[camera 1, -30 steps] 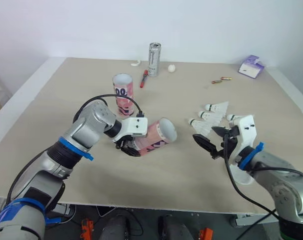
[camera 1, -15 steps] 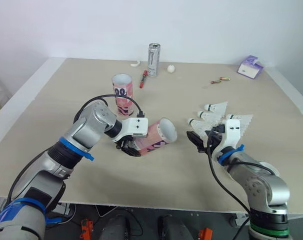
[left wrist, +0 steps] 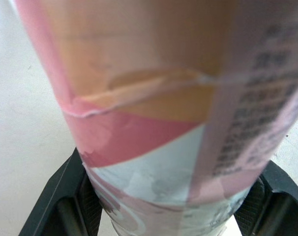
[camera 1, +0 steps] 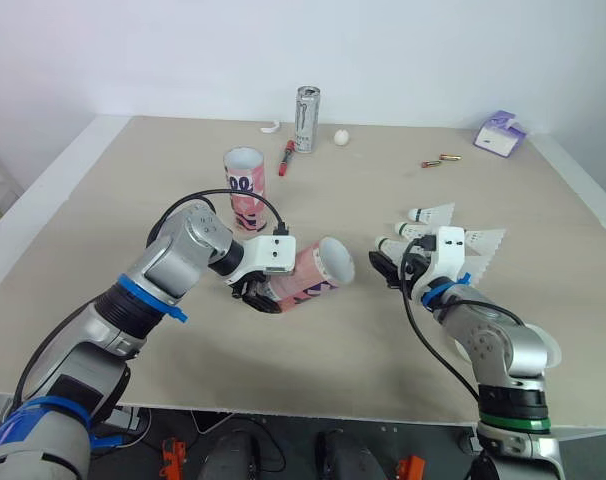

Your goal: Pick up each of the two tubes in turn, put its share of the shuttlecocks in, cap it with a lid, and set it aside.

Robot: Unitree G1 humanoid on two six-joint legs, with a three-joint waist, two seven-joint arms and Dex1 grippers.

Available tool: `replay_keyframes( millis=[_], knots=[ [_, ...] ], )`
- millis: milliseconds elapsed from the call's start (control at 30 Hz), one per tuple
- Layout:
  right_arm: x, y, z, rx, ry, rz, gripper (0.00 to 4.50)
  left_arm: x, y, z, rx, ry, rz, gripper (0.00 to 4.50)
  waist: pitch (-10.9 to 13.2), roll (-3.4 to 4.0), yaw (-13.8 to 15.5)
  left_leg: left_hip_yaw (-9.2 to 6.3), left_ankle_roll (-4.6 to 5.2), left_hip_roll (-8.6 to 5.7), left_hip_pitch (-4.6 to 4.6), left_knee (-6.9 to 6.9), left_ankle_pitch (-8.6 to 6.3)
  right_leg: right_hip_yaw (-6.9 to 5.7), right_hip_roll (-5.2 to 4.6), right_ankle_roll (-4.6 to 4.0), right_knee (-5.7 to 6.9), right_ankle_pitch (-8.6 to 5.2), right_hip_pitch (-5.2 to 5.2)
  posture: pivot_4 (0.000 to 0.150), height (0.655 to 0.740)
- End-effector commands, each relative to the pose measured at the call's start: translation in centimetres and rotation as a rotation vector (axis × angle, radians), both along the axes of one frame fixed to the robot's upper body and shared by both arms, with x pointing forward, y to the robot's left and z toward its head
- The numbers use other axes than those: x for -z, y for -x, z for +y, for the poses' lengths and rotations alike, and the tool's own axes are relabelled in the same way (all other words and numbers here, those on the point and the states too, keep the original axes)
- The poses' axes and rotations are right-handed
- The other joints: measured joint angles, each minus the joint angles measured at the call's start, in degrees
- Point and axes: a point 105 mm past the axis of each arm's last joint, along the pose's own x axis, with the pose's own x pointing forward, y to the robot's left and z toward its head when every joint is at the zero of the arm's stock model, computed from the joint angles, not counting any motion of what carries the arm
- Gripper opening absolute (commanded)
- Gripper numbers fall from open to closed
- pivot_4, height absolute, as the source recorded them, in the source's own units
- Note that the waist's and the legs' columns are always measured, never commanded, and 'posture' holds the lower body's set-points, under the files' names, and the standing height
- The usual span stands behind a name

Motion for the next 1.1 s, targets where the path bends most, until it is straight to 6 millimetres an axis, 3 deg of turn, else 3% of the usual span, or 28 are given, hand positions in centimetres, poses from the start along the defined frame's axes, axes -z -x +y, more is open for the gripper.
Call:
replay_keyframes(
  millis=[33, 100, 133, 200, 267, 333, 500, 600, 667, 733, 900, 1100],
  knots=[
    [-1.5, -1.0, -0.1, 0.011, 0.004, -0.065, 2.57, 0.4, 0.3, -0.2, 0.006, -0.002, 0.004, 2.95, 0.0, 0.0, 0.0, -0.01, 0.0, 0.0, 0.0, 0.0, 0.0, 0.0, 0.0, 0.0, 0.0, 0.0, 0.0, 0.15, 0.74],
    [-1.7, -1.3, 0.0, 0.009, 0.009, -0.069, 1.69, 0.4, 0.3, -0.2, 0.003, -0.001, 0.004, 2.95, 0.0, 0.0, 0.0, 0.02, 0.0, 0.0, 0.0, 0.0, 0.0, 0.02, 0.0, 0.01, 0.0, 0.0, -0.01, 0.15, 0.74],
    [-1.7, -1.3, 0.0, 0.008, 0.011, -0.071, 1.51, 0.4, 0.3, -0.2, 0.003, 0.0, 0.005, 2.95, 0.0, 0.0, 0.0, 0.03, 0.0, 0.0, 0.0, 0.0, 0.0, 0.02, 0.0, 0.02, 0.0, 0.0, -0.01, 0.15, 0.74],
    [-1.8, -1.5, 0.1, 0.002, 0.013, -0.075, 0.55, 0.4, 0.2, -0.2, 0.001, 0.0, 0.004, 2.95, 0.0, 0.0, 0.0, 0.01, 0.0, 0.0, 0.0, 0.0, 0.0, 0.02, 0.0, 0.03, 0.0, 0.01, 0.0, 0.15, 0.74],
    [-2.1, -1.6, 0.3, -0.006, 0.006, -0.089, 0.09, 0.3, 0.2, -0.2, 0.0, 0.001, 0.004, 2.95, 0.0, 0.0, 0.0, 0.01, 0.0, 0.0, 0.0, 0.0, 0.0, 0.02, 0.0, 0.03, 0.0, 0.01, 0.0, 0.15, 0.74],
    [-2.5, -1.6, 0.5, -0.015, 0.01, -0.106, 0.09, 0.3, 0.2, -0.2, -0.002, 0.002, 0.003, 2.95, 0.0, 0.0, 0.0, 0.02, 0.0, 0.0, 0.0, 0.0, 0.0, 0.02, 0.0, 0.03, 0.0, 0.01, 0.0, 0.15, 0.74],
    [-5.5, -0.2, 1.0, -0.066, 0.047, -0.219, 0.09, 0.4, 0.1, -0.3, -0.003, 0.002, 0.004, 2.95, 0.0, 0.03, 0.0, 0.02, 0.0, -0.01, -0.01, 0.0, 0.0, 0.03, -0.02, 0.04, 0.0, 0.02, -0.01, 0.15, 0.74],
    [-8.6, 2.0, 1.6, -0.172, 0.162, -0.326, 0.09, 0.4, 0.1, -0.2, -0.003, 0.002, 0.005, 2.95, 0.0, 0.03, 0.1, 0.02, 0.0, -0.04, -0.03, 0.0, -0.01, 0.03, -0.05, 0.07, -0.03, 0.0, -0.02, 0.15, 0.74],
    [-11.9, 4.9, 1.7, -0.294, 0.315, -0.457, 0.09, 0.4, 0.1, -0.1, -0.003, -0.001, 0.009, 2.95, 0.1, 0.23, 0.3, -0.01, 0.0, -0.04, -0.02, 0.0, -0.01, 0.01, -0.04, 0.06, -0.05, 0.01, 0.01, 0.15, 0.74],
    [-13.4, 7.3, 2.3, -0.431, 0.476, -0.537, 0.09, 0.5, 0.1, 0.0, -0.003, -0.003, 0.011, 2.95, 0.1, 0.23, 0.3, 0.0, 0.05, -0.07, -0.16, 0.0, 0.03, 0.02, -0.06, 0.09, -0.04, -0.01, -0.08, 0.15, 0.74],
    [-12.9, 12.6, 5.3, -0.84, 0.819, -0.682, 0.09, 0.7, 0.1, 0.0, 0.003, -0.007, 0.019, 2.95, 0.0, 0.12, 0.2, -0.06, 0.19, -0.03, -0.09, -0.01, -0.06, -0.04, 0.0, 0.1, -0.09, -0.1, 0.01, 0.15, 0.74],
    [-12.6, 13.0, 5.8, -0.92, 0.871, -0.729, 0.09, 0.7, 0.0, -0.2, 0.006, -0.004, 0.017, 2.95, 0.0, 0.05, 0.2, -0.01, 0.26, 0.01, 0.0, 0.02, -0.01, -0.06, -0.01, 0.04, -0.09, -0.05, 0.08, 0.15, 0.74]
  ],
)
